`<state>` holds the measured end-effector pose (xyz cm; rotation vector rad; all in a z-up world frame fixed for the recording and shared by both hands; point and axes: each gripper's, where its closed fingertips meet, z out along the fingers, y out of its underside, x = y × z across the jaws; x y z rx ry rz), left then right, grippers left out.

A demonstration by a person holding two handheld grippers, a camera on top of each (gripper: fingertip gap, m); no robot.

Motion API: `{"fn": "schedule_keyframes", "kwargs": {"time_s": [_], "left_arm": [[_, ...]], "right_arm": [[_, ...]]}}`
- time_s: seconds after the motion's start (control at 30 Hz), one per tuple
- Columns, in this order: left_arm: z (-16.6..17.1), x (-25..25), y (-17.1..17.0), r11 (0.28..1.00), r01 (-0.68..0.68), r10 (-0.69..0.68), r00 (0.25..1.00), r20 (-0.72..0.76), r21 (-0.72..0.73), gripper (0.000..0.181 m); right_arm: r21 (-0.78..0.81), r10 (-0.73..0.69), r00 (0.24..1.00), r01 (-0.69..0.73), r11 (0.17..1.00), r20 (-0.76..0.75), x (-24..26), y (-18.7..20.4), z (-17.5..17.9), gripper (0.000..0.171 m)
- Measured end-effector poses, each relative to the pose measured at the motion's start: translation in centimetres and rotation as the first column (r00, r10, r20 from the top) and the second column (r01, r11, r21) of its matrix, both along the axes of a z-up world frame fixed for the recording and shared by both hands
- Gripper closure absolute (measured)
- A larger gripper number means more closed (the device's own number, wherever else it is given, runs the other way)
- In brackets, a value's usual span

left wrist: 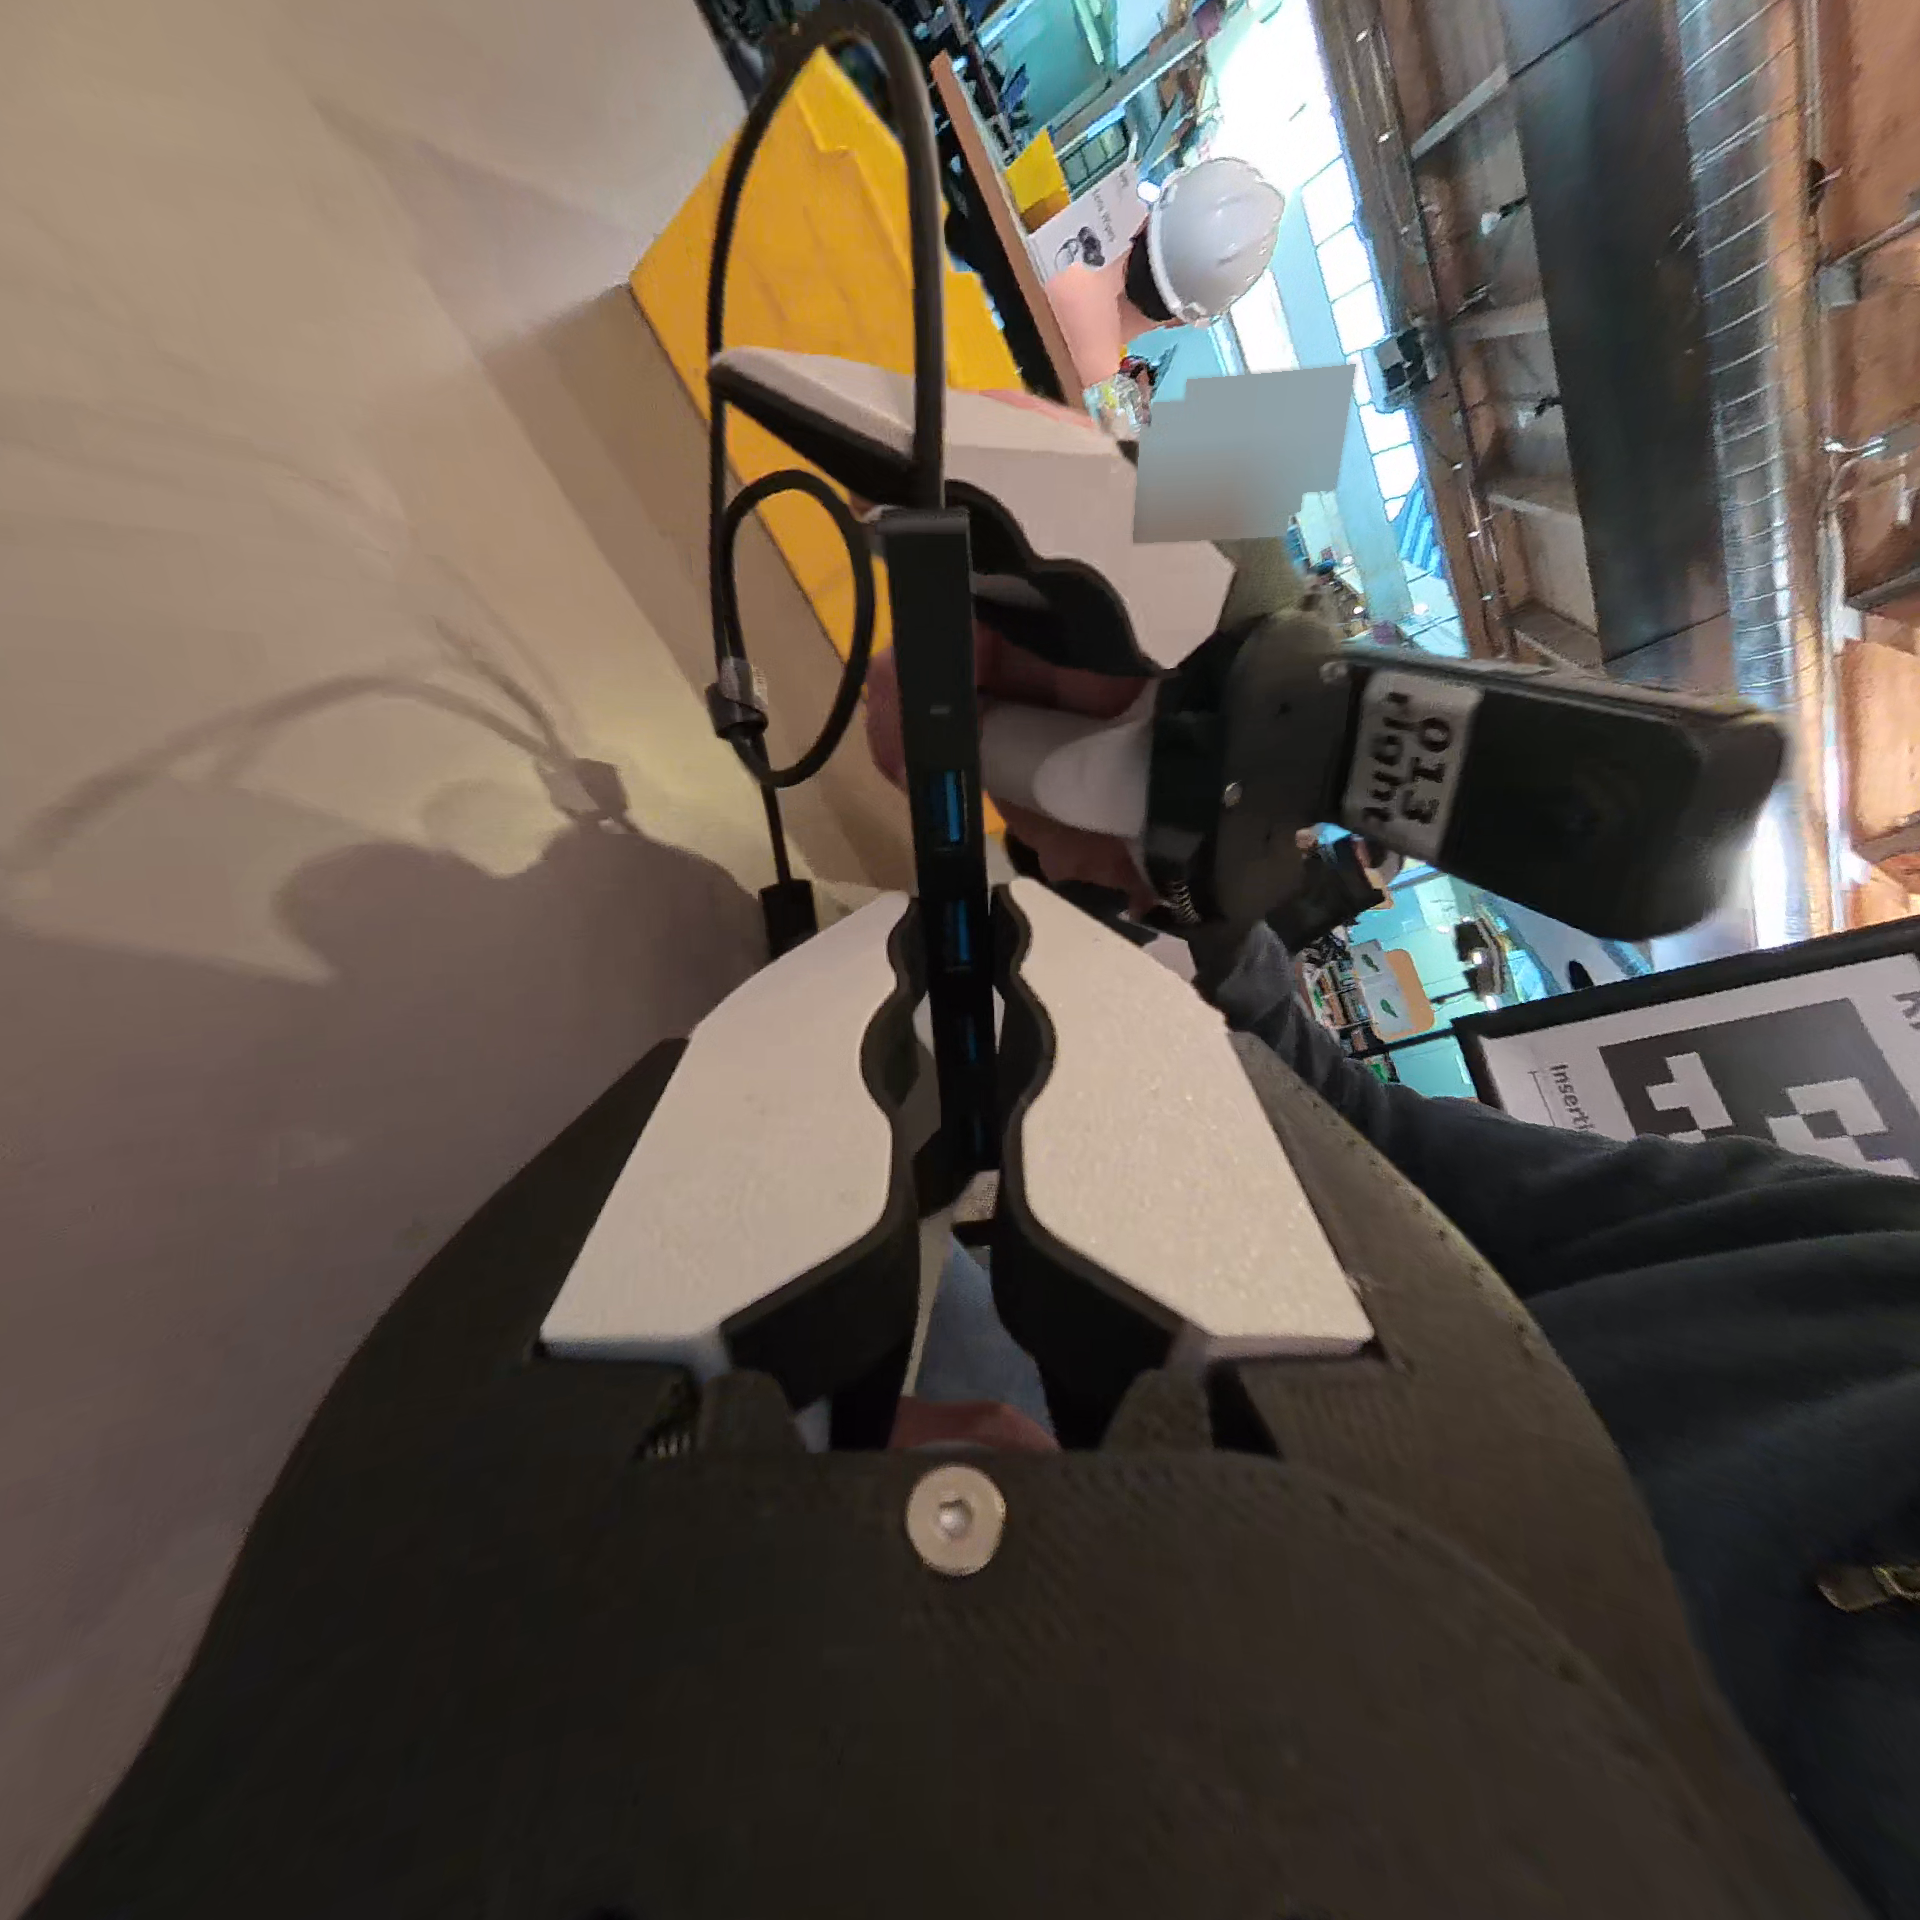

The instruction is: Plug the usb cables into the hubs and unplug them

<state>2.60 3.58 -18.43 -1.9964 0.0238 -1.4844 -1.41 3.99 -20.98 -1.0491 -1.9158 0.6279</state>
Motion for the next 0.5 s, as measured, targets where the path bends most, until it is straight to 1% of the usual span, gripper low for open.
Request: {"fn": "schedule_keyframes", "kwargs": {"time_s": [0.1,0.2,0.27,0.37,0.5], "left_arm": [[0.6,0.1,-0.2,1.0,0.005,-0.005,0.999,0.051,0.003,0.171],[1.0,0.4,-0.7,1.0,0.018,-0.018,0.996,0.09,0.003,0.171],[1.3,0.7,-1.1,0.999,0.037,-0.037,0.992,0.117,0.006,0.171],[1.0,1.0,-1.5,0.998,0.06,-0.06,0.991,0.122,0.003,0.171],[0.7,1.1,-1.7,0.997,0.08,-0.079,0.988,0.131,0.002,0.17]], "right_arm": [[-0.04,0.025,0.994,-0.029,0.999,-0.107,-0.3,-0.5,1.0,0.027],[-0.018,0.058,0.981,-0.062,0.998,-0.183,-0.4,-0.9,1.7,0.029],[-0.037,0.079,0.97,-0.09,0.995,-0.229,-0.2,-1.5,2.1,0.029],[-0.083,0.099,0.962,-0.123,0.989,-0.254,0.0,-2.1,2.0,0.031],[-0.159,0.095,0.964,-0.137,0.978,-0.248,0.2,-2.5,1.6,0.031]]}}
